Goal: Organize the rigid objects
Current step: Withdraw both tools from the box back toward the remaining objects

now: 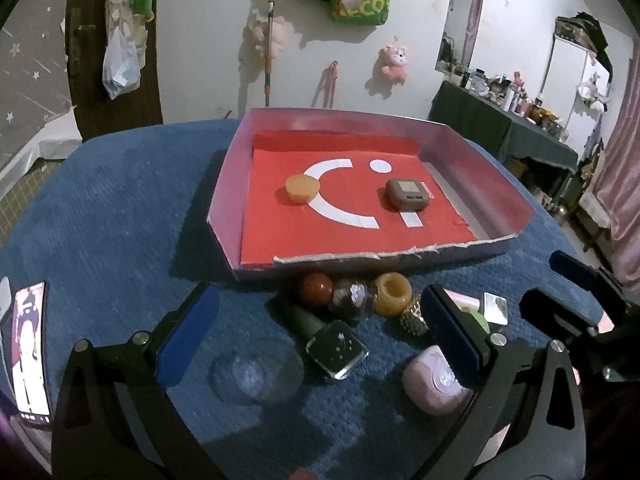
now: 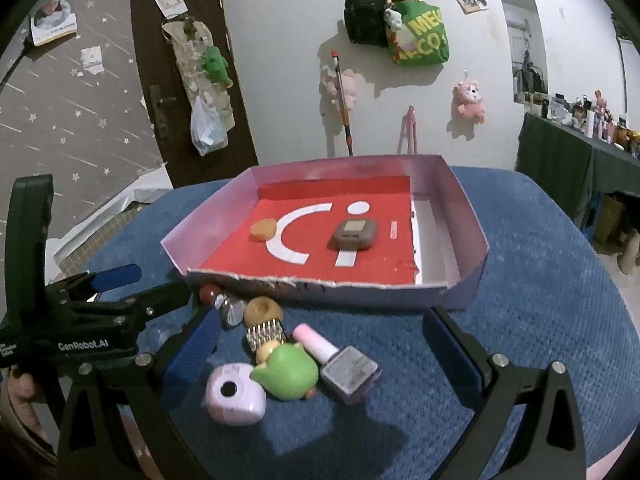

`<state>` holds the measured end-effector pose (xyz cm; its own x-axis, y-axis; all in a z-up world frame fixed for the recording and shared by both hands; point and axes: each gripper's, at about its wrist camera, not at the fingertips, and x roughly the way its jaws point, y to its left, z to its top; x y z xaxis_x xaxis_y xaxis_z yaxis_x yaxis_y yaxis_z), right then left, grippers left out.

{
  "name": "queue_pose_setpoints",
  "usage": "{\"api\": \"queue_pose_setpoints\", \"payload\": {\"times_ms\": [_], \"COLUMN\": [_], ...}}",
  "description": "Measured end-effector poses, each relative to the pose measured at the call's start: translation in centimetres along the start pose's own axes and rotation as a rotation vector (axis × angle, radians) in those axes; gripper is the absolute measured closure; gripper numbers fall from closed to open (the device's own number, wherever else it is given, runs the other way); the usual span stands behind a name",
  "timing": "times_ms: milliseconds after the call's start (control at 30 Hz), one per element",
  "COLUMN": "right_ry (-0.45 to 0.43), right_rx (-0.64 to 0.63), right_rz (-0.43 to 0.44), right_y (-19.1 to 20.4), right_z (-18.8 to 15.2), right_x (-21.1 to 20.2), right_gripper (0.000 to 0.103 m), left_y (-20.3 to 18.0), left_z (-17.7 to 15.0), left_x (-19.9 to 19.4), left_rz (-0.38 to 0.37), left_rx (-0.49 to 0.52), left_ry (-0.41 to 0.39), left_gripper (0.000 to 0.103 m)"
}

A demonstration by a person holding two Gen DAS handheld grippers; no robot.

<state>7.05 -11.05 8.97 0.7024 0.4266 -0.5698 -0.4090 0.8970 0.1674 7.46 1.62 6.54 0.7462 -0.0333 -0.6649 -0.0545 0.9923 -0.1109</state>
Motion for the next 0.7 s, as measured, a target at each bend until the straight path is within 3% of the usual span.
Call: {"api": "queue_pose_setpoints", "payload": {"times_ms": [700], "right_ry": [0.072], "right_rx": [-0.021], "right_rz": [0.001], "right_y": [1.2], "right_z": [-4.3], "right_x": [0.4], "right_gripper": [0.004], "left_y": [-0.5], "left_z": [-3.7], "left_x": [0.0], "left_rz": [-0.008], "left_rx": [0.021], "left_ry": [0.017], "left_gripper": [0.001]}}
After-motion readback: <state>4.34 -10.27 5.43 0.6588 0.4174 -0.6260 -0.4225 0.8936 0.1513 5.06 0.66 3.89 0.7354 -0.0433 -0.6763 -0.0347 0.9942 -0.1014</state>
